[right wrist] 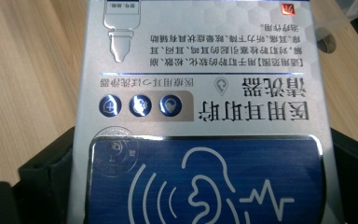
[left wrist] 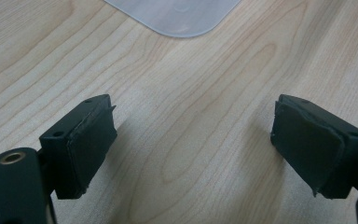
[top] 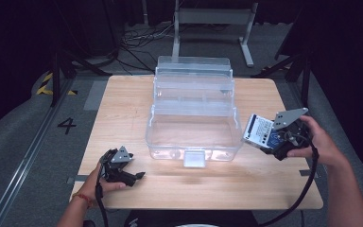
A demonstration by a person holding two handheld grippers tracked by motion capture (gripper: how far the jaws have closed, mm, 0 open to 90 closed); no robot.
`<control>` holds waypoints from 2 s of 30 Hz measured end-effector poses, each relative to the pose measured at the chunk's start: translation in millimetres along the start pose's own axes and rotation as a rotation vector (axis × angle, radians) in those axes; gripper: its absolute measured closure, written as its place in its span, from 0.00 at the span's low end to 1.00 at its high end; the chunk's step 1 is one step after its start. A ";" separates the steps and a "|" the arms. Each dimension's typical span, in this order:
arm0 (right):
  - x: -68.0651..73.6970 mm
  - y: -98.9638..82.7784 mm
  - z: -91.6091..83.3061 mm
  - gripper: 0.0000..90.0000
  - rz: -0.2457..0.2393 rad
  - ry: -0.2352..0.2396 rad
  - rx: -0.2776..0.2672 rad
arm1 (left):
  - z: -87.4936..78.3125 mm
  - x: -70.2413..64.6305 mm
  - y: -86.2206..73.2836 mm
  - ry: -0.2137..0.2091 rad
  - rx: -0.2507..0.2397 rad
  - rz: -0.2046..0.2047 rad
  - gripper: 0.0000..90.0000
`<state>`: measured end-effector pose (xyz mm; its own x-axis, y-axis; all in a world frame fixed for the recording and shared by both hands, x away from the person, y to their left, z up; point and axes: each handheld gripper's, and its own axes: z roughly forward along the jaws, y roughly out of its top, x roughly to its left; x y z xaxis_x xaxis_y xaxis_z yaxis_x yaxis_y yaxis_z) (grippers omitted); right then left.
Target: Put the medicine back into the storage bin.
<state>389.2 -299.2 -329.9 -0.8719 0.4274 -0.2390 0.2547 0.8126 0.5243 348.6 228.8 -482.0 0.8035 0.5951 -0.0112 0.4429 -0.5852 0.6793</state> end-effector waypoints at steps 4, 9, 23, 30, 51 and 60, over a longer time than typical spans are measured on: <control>-3.8 18.6 9.1 0.05 -0.016 0.011 -0.017 | 0.4 0.5 0.2 0.000 -0.002 0.003 0.15; -7.3 35.7 20.1 0.05 -0.028 0.035 -0.025 | 0.4 0.4 0.2 0.000 -0.002 0.003 0.15; -5.8 88.2 76.6 0.05 -0.116 0.116 0.027 | 0.3 0.4 0.2 -0.001 0.000 0.002 0.15; -2.0 96.5 97.5 0.05 -0.161 0.145 0.045 | 0.3 0.3 0.2 0.000 0.000 0.002 0.15; -0.2 89.8 120.1 0.05 -0.199 0.194 -0.005 | 0.2 -0.1 -0.1 0.003 -0.002 -0.002 0.15; -3.4 84.0 108.1 0.04 -0.196 0.199 -0.048 | 0.0 -0.4 -0.1 0.005 -0.001 -0.004 0.15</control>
<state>458.8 -189.6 -373.4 -0.9687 0.1741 -0.1769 0.0572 0.8502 0.5234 348.2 228.6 -482.1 0.7996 0.6004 -0.0103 0.4461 -0.5824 0.6796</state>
